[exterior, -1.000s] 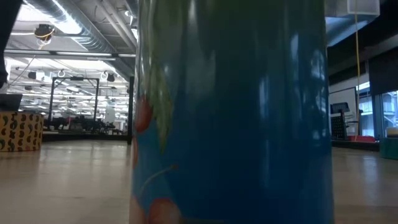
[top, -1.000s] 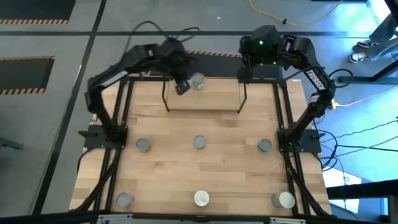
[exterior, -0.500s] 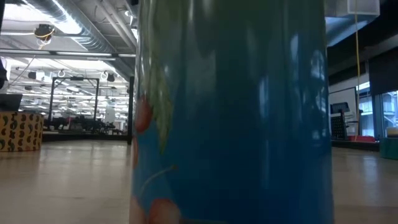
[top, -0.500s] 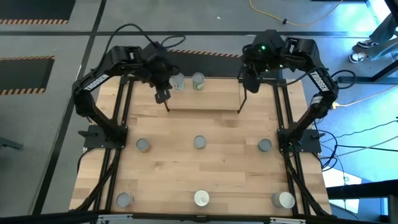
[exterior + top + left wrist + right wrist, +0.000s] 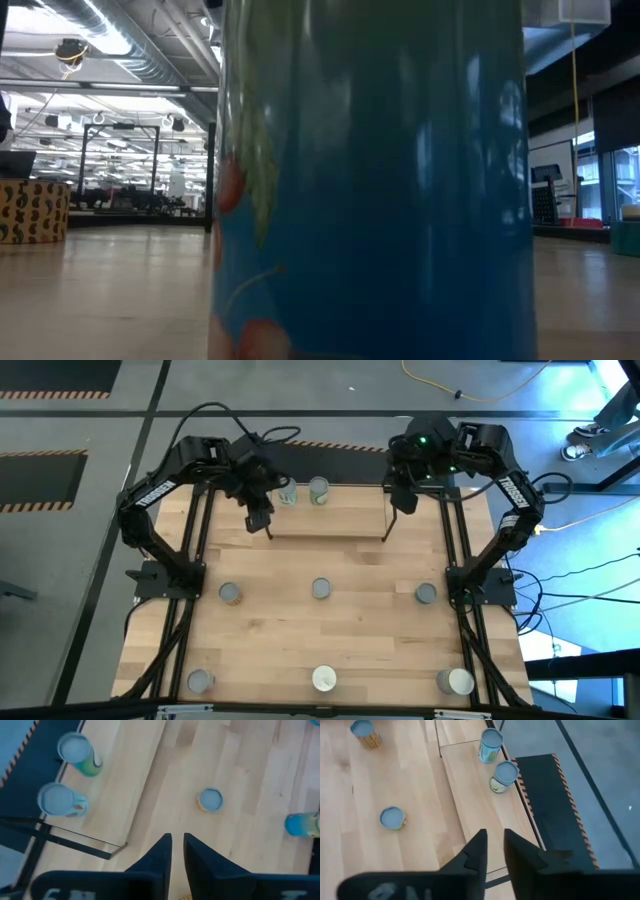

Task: Pick and place cans onto a shelf
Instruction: Put the bottom middle light blue can on the shelf aligned with the pink can

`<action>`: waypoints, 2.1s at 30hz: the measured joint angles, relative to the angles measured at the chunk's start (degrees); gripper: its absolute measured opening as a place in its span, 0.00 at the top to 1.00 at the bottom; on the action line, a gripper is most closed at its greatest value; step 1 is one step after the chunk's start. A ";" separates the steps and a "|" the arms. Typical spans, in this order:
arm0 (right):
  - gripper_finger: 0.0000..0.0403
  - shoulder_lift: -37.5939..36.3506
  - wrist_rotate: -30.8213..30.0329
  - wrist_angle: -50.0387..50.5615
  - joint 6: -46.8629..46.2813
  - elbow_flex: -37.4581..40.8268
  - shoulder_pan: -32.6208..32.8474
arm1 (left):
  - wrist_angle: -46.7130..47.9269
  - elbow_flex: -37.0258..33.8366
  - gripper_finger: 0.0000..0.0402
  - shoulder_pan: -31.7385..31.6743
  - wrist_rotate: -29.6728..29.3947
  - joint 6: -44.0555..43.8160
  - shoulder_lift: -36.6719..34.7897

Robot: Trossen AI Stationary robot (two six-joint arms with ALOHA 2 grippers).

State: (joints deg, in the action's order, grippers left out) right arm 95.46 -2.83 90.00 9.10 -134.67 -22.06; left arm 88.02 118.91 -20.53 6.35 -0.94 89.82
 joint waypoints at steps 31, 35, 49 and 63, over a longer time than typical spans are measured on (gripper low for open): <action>0.71 -0.04 7.83 0.00 6.45 0.00 6.54 | -3.79 0.00 0.79 18.75 13.34 2.72 5.17; 0.71 -0.09 0.56 0.00 6.45 0.00 6.54 | -3.21 -0.02 0.79 22.06 11.56 0.84 10.01; 0.71 -5.42 -13.49 -1.02 3.28 -0.28 2.98 | -11.43 -0.04 0.79 30.11 15.24 -9.52 23.93; 0.71 -12.93 -3.46 -6.47 3.59 -0.31 2.40 | -25.75 -0.07 0.79 40.14 11.34 -20.67 32.08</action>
State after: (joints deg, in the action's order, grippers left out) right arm 82.53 -6.29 83.53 12.69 -134.98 -19.66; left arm 62.27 118.85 19.60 17.69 -21.61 121.90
